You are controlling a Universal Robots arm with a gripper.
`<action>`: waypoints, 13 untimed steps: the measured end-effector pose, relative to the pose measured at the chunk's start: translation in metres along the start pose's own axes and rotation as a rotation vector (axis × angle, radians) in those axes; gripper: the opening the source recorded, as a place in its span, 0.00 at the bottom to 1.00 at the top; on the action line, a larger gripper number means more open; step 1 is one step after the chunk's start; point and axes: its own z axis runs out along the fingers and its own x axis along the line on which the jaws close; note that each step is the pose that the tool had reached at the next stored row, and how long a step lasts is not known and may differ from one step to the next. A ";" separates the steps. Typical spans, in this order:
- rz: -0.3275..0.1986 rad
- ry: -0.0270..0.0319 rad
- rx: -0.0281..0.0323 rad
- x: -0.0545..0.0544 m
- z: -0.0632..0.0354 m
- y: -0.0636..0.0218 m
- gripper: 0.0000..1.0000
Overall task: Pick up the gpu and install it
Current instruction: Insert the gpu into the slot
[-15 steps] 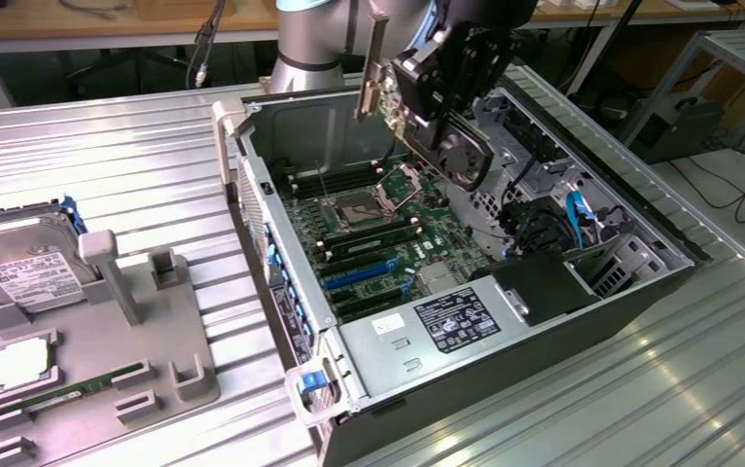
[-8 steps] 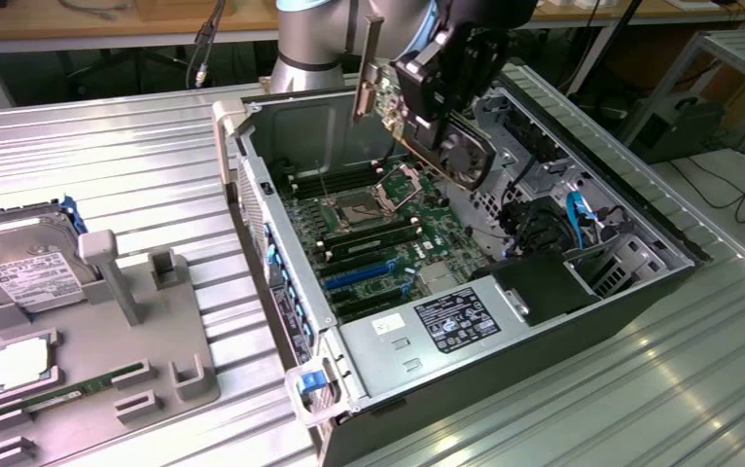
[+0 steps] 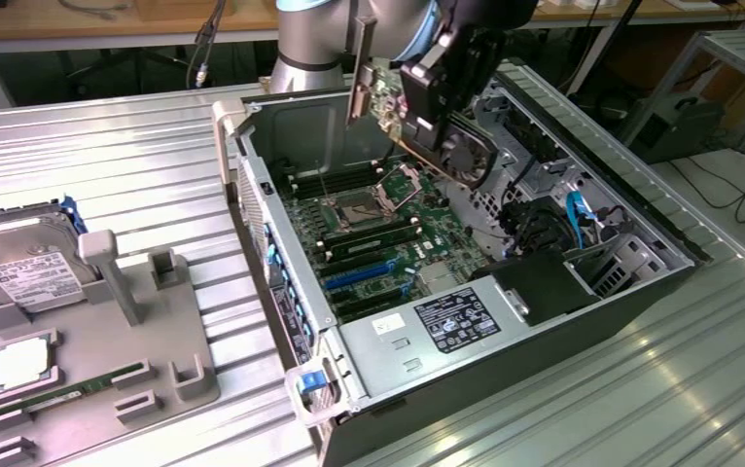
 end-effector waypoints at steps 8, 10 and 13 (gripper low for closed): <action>-0.102 0.0029 -0.0020 0.000 0.0000 -0.0007 0.28; -0.125 0.0035 -0.0025 0.001 0.0001 -0.0011 0.28; -0.152 0.0043 -0.0030 0.001 0.0000 -0.0015 0.28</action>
